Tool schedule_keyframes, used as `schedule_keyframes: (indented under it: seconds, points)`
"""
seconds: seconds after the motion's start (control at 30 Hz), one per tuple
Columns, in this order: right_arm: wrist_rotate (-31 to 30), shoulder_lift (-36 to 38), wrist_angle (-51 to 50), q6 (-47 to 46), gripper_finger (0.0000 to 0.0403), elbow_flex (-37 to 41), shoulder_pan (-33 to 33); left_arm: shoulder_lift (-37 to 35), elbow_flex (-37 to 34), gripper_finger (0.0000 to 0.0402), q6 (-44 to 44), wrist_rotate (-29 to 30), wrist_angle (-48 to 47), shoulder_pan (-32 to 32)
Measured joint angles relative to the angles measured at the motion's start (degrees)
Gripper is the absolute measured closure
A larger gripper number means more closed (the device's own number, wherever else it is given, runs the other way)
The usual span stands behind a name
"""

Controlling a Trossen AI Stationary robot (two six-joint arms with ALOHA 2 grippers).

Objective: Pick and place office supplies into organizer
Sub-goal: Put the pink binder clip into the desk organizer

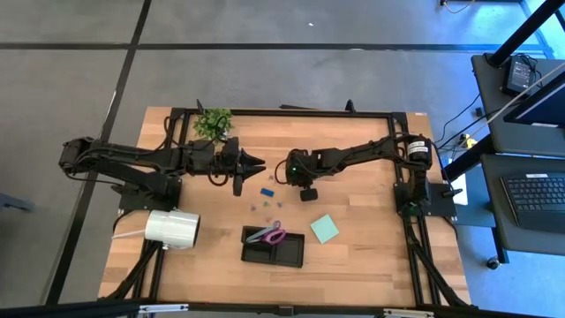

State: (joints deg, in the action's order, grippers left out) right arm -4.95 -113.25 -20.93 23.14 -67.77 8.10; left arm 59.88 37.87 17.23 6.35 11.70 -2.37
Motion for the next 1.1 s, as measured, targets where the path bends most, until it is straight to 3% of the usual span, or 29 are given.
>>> schedule_keyframes:
  seconds: [0.17,0.43,0.57,0.73,0.83,1.1]
  points:
    - [0.1,0.5,-0.2,-0.7,0.0362,0.1,0.0,0.0,0.0,0.0306,0.0,0.0,-0.8,0.0]
    - [-0.1,3.3,-0.8,-1.6,0.0397,0.2,0.0,0.0,0.0,0.0306,0.0,0.0,-2.1,0.0]
    - [-0.1,3.3,-0.7,-5.5,0.038,0.2,0.0,0.0,0.0,0.0306,0.0,0.0,-2.2,0.0]
    - [2.1,3.8,-1.7,-19.2,0.0364,-0.3,-1.2,0.0,0.0,0.0306,0.9,-2.3,-5.2,0.0]
    - [5.7,4.4,-1.2,-18.4,0.0356,-1.4,-3.4,0.0,0.0,0.0306,0.5,-3.5,-7.0,0.0]
    - [6.1,4.4,-1.1,-17.3,0.0313,-4.9,-8.0,0.0,0.0,0.0306,0.2,-3.4,-6.8,0.0]
